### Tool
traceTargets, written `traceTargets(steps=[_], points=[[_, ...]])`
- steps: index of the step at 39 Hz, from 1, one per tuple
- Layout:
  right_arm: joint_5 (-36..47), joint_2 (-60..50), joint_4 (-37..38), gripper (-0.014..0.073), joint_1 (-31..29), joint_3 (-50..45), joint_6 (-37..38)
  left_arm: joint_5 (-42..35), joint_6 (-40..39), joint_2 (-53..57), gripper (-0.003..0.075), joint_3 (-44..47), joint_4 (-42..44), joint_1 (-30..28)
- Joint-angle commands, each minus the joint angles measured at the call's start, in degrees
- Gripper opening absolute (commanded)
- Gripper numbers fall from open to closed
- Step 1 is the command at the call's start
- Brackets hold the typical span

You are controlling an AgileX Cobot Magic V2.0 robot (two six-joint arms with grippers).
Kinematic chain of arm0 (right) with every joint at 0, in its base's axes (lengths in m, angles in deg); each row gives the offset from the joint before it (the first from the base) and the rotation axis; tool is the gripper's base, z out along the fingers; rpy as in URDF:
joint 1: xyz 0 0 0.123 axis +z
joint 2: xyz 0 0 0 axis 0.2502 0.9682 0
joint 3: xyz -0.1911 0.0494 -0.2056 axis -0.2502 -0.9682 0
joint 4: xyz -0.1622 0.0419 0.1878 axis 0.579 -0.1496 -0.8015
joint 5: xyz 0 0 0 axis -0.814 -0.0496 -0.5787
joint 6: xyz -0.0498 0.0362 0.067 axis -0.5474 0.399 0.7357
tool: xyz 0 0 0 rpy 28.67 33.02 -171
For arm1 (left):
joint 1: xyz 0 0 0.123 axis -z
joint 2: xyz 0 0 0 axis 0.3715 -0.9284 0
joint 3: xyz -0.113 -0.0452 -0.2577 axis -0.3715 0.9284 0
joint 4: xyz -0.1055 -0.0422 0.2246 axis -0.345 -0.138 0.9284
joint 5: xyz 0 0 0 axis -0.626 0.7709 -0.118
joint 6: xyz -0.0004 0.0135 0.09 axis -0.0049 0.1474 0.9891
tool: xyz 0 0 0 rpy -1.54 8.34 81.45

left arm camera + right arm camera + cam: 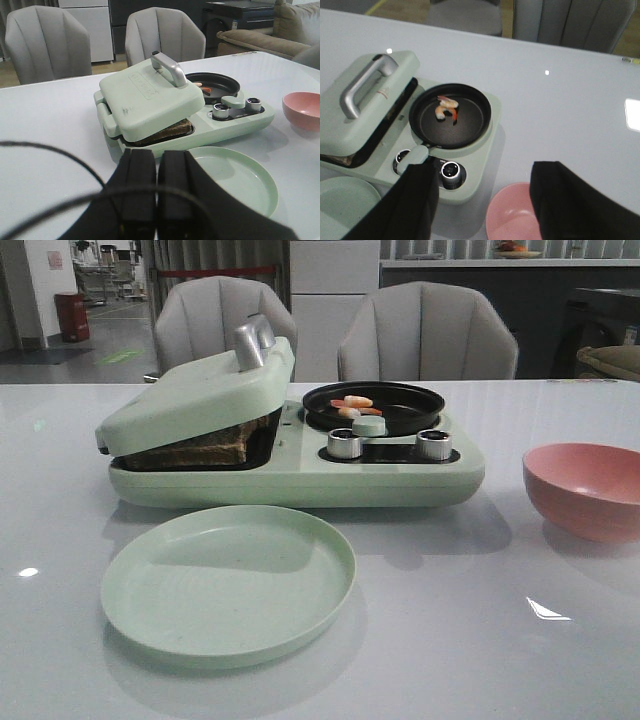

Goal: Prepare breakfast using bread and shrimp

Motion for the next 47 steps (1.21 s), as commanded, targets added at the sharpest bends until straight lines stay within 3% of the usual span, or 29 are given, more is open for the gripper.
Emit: traceTargets(steps=[1,8,30,44,47], points=[[11.43,-7.96,-0.73,0.051,2.8,-5.52,-0.78,-4.83,-0.59,-0.68,0.0111,-1.39,-1.04,-0.04],[13.61,-20.45,-0.73,0.051,7.03,-16.68,-0.78,-4.83,-0.59,-0.68,0.0111,-1.39,-1.04,-0.04],[15.15,-51.61,-0.19,0.051,7.02,-41.95,-0.78,-4.83,-0.59,-0.68,0.0111,-1.39,-1.04,-0.04],[19.04,-53.99,0.64,0.0503,6.95,-47.77,-0.84,-4.83,-0.59,-0.68,0.0111,-1.39,-1.04,-0.04],[19.33,-53.99,0.64,0.0452,6.95,-48.05,-0.84,-4.83,-0.59,-0.68,0.0111,-1.39,-1.04,-0.04]])
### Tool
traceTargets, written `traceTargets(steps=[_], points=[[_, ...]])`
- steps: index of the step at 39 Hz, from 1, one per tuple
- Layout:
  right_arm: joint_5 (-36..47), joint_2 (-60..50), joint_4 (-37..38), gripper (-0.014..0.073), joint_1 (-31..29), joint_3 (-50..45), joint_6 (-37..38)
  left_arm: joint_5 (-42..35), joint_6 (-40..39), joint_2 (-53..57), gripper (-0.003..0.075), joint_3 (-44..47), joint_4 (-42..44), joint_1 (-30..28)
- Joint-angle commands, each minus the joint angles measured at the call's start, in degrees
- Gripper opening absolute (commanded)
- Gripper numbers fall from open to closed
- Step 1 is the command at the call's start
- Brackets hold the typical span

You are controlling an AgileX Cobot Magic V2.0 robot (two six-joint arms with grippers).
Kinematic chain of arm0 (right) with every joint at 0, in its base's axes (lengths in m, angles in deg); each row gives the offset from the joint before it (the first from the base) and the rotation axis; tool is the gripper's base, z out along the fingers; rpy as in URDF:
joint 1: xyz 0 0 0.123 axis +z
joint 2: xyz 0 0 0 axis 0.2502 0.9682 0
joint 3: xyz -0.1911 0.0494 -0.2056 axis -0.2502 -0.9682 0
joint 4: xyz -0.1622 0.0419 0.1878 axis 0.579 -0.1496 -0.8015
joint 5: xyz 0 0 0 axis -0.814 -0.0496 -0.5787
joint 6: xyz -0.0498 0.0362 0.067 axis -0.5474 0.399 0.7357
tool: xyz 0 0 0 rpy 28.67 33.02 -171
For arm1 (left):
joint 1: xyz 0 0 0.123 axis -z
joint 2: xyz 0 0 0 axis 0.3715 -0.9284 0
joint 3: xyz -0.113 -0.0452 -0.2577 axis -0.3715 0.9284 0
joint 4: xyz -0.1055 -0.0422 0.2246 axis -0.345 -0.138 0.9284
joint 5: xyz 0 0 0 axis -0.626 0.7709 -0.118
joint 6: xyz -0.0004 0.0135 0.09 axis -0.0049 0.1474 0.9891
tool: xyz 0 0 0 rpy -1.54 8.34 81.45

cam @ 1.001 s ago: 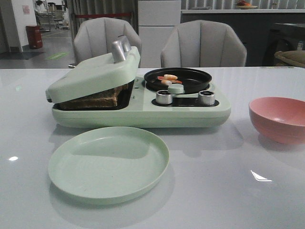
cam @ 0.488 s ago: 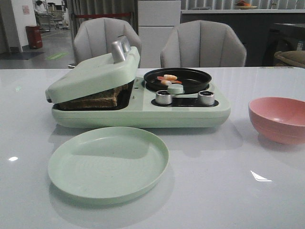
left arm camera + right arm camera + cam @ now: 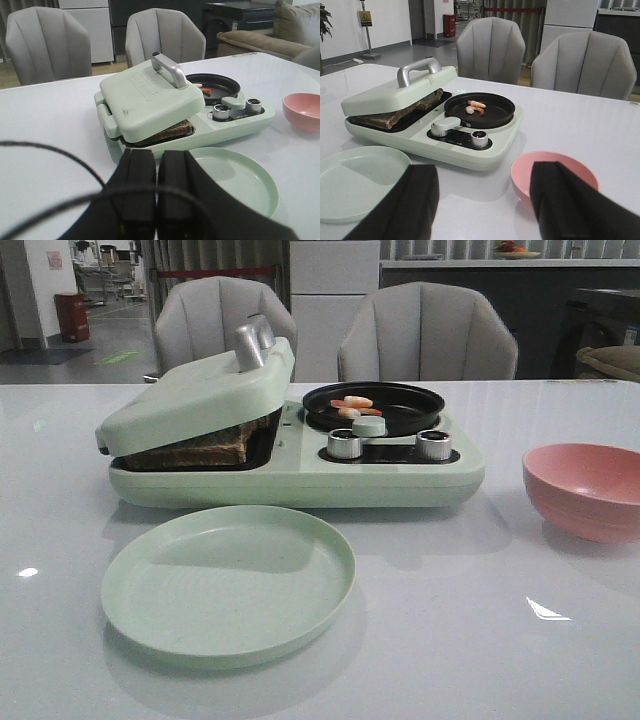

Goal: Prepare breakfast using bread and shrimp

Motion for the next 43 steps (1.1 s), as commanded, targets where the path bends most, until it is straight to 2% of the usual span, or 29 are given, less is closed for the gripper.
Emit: traceTargets(steps=[1,8,13,43], points=[[5.43,-0.04,0.23,0.0431,0.04,1.18,-0.74,-4.62,-0.59,-0.68,0.0111,-1.39,-1.04,-0.04],[5.43,-0.04,0.23,0.0224,0.04,1.18,-0.74,-4.62,-0.59,-0.68,0.0111,-1.39,-1.04,-0.04],[5.43,-0.04,0.17,0.0133,0.04,1.18,-0.74,-4.62,-0.59,-0.68,0.0111,-1.39,-1.04,-0.04],[5.51,-0.04,0.11,0.0135,0.04,1.18,-0.7,-4.62,-0.59,-0.68,0.0111,-1.39,-1.04,-0.04]])
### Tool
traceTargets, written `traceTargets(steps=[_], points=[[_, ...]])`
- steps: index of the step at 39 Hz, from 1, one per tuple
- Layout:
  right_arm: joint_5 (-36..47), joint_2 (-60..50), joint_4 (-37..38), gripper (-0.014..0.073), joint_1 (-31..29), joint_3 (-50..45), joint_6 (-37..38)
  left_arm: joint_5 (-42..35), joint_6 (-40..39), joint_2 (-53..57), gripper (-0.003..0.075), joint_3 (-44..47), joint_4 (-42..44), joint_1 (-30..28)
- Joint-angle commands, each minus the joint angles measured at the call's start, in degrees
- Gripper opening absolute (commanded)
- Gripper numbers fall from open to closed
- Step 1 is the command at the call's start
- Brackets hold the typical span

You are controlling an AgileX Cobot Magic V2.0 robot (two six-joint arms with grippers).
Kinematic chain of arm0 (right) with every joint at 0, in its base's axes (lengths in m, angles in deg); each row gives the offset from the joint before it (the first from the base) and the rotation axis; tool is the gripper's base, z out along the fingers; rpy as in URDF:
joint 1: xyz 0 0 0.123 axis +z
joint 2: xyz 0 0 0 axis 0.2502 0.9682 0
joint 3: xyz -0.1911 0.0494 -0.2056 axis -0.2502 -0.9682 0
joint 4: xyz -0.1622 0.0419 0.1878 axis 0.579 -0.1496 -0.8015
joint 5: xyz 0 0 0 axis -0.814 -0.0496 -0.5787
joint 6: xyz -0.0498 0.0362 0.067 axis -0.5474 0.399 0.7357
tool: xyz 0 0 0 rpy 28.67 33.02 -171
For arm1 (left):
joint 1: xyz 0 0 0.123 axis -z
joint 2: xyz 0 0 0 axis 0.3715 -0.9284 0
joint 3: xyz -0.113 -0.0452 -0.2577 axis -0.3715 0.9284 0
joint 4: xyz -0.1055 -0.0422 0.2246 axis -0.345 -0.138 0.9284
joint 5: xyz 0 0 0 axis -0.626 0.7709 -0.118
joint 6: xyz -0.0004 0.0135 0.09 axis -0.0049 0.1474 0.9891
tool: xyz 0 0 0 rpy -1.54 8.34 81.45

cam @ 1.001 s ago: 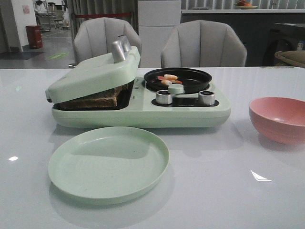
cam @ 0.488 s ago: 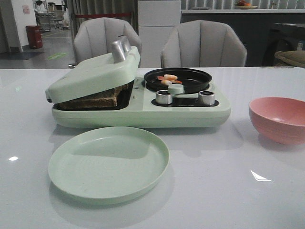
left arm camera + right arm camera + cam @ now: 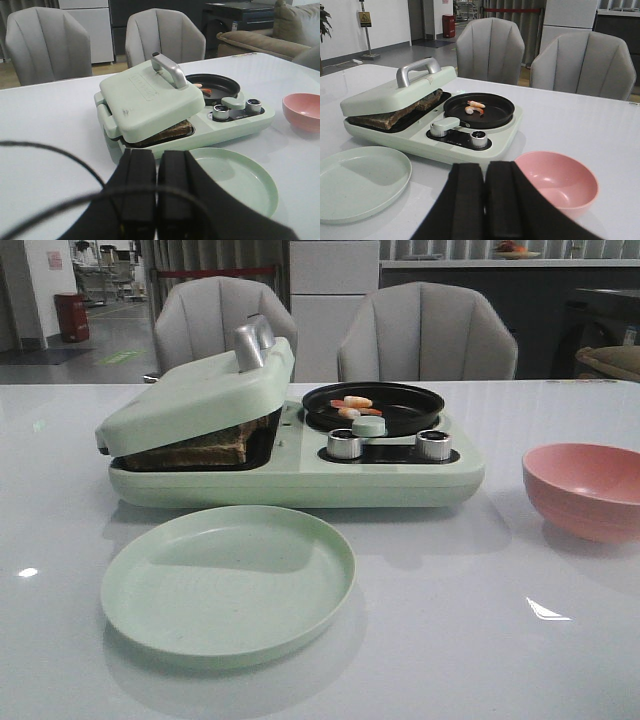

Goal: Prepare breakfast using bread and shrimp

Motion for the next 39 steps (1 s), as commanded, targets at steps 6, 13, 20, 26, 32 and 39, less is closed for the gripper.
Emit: traceTargets(steps=[6,13,20,26,32,39], points=[[5.14,-0.04,0.11,0.0135,0.04,1.4,-0.7,-4.62,-0.59,-0.68,0.0111,-1.39,-1.04,-0.04],[5.14,-0.04,0.11,0.0135,0.04,1.4,-0.7,-4.62,-0.42,-0.68,0.0111,-1.26,-0.62,-0.04],[5.14,-0.04,0.11,0.0135,0.04,1.4,-0.7,-7.06,0.34,-0.68,0.0111,-0.35,5.7,-0.04],[5.14,-0.04,0.11,0.0135,0.04,1.4,-0.7,-14.61,-3.12,-0.68,0.0111,4.1,9.42,-2.86],[5.14,-0.04,0.11,0.0135,0.04,1.4,-0.7,-23.31,-12.2,-0.68,0.0111,9.5,12.85,-7.33],[5.14,-0.04,0.11,0.0135,0.04,1.4,-0.7,-32.06,-23.57,-0.68,0.0111,15.46,17.28,-11.09]])
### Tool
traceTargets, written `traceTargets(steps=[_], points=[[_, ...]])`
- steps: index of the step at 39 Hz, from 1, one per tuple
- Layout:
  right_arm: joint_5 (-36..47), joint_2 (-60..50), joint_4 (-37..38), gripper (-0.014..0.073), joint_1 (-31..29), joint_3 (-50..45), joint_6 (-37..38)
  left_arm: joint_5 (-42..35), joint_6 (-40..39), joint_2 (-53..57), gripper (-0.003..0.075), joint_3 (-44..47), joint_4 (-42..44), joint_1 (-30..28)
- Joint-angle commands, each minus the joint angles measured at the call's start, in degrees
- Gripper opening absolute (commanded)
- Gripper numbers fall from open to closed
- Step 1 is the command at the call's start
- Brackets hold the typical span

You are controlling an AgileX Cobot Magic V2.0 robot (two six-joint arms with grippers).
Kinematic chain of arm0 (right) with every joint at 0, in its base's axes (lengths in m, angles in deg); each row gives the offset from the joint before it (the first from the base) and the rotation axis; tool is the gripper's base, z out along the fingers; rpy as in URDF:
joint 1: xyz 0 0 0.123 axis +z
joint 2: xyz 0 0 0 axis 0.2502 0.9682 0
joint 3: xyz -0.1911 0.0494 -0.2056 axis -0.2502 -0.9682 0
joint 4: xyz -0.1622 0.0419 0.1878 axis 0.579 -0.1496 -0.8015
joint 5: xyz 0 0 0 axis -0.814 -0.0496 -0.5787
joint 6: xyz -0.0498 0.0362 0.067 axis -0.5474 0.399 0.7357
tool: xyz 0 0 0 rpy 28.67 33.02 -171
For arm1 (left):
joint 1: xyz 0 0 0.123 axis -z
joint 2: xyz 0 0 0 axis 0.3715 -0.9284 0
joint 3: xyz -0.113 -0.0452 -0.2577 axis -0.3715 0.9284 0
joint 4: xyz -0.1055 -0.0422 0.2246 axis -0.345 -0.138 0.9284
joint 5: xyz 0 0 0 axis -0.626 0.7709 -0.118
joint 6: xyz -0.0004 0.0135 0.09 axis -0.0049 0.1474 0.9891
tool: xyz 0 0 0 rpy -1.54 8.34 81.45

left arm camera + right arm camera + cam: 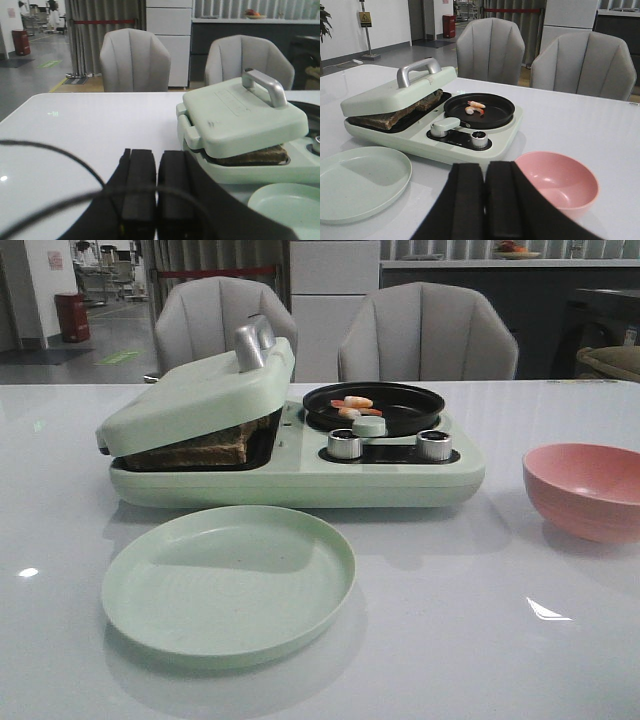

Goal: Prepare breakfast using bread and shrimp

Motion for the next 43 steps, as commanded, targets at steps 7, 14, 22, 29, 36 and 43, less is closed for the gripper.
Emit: traceTargets(steps=[7,14,22,29,36,43], points=[[5.1,-0.04,0.11,0.0135,0.04,1.4,-0.7,-10.16,-7.26,0.2,0.0111,3.88,3.74,-1.74],[5.1,-0.04,0.11,0.0135,0.04,1.4,-0.7,-8.94,-7.26,3.68,0.0111,3.88,4.34,-1.74],[4.85,-0.04,0.11,0.0135,0.04,1.35,-0.7,-9.14,-7.26,3.53,0.0111,3.88,3.37,-1.74],[4.85,-0.04,0.11,0.0135,0.04,1.35,-0.7,-9.25,-7.26,3.53,0.0111,3.88,3.37,-1.74],[4.85,-0.04,0.11,0.0135,0.04,1.35,-0.7,-9.25,-7.26,3.53,0.0111,3.88,3.37,-1.74],[4.85,-0.04,0.11,0.0135,0.04,1.35,-0.7,-9.25,-7.26,3.53,0.0111,3.88,3.37,-1.74]])
